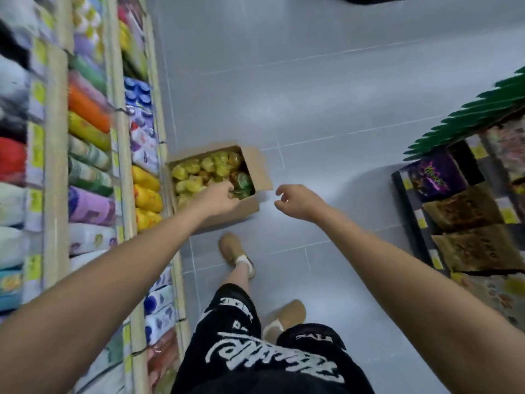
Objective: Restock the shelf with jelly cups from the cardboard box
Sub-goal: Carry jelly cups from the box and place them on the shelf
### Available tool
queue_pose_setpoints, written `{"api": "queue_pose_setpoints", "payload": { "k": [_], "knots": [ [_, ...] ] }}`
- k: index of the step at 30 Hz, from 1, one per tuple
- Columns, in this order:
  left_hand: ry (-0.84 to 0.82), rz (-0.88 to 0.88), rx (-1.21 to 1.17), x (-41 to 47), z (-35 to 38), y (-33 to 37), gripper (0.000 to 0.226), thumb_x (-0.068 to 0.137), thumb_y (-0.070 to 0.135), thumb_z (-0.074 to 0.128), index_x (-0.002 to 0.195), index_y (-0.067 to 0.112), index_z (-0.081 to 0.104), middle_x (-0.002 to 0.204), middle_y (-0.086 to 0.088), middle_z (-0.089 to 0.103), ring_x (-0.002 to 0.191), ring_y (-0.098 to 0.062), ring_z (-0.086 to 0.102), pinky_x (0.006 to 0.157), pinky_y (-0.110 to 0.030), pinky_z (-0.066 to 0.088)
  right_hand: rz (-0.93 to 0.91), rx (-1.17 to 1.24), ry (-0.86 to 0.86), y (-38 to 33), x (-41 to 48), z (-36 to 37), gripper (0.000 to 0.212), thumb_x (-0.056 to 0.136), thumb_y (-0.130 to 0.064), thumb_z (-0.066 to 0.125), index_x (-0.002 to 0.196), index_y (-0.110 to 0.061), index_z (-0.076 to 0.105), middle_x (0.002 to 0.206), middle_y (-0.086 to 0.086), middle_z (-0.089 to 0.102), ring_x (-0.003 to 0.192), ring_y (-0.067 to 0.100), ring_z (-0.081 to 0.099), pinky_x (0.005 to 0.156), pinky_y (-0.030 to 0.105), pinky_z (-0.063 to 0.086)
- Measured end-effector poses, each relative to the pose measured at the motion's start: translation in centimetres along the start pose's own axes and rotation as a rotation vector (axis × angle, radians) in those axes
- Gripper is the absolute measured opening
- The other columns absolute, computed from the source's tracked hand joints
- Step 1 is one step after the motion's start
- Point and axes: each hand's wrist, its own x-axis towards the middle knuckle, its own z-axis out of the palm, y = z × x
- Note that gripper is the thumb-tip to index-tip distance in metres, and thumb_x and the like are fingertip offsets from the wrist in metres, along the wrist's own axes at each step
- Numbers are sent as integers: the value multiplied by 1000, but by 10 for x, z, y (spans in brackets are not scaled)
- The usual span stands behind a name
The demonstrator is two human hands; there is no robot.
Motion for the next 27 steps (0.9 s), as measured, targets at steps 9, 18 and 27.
{"api": "queue_pose_setpoints", "payload": {
  "k": [9,18,27],
  "knots": [
    [-40,-224,-217,100,-24,-105,32,92,32,55,120,17,54,111,-5,61,93,-20,54,74,-27,40,8,-123,-162,-66,159,26,30,89,-26,48,112,-9,59,109,11,63,100,32,57,80,37,49],
    [-141,-390,-395,191,21,-159,29,88,33,53,108,13,57,92,-2,61,89,-24,57,79,-33,44,93,-88,-276,-46,269,70,33,90,-22,46,116,-8,58,113,11,62,106,32,56,84,37,47],
    [-169,-544,-502,294,97,-185,47,91,31,54,134,13,48,123,-1,63,112,-22,56,98,-38,45,61,-142,-403,9,383,133,25,88,-23,48,106,-8,59,104,11,62,96,31,56,74,34,47]
  ]
}}
